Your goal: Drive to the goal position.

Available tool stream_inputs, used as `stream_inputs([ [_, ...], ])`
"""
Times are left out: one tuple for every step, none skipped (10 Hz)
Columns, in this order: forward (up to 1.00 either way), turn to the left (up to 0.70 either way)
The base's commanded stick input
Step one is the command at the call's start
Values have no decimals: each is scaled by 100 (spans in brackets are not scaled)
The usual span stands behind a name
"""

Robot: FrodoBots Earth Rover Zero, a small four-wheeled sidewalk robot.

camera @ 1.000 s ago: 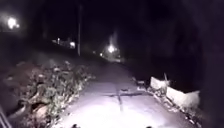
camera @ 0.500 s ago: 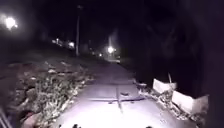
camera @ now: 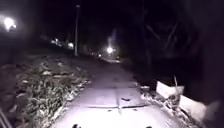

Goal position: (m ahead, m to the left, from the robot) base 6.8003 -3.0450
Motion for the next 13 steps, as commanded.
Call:
stream_inputs([
  [45,0],
  [45,0],
  [45,0],
  [45,0],
  [45,0],
  [45,0],
  [45,0],
  [45,0],
  [45,0],
  [45,0],
  [45,0],
  [45,0],
  [45,0],
])
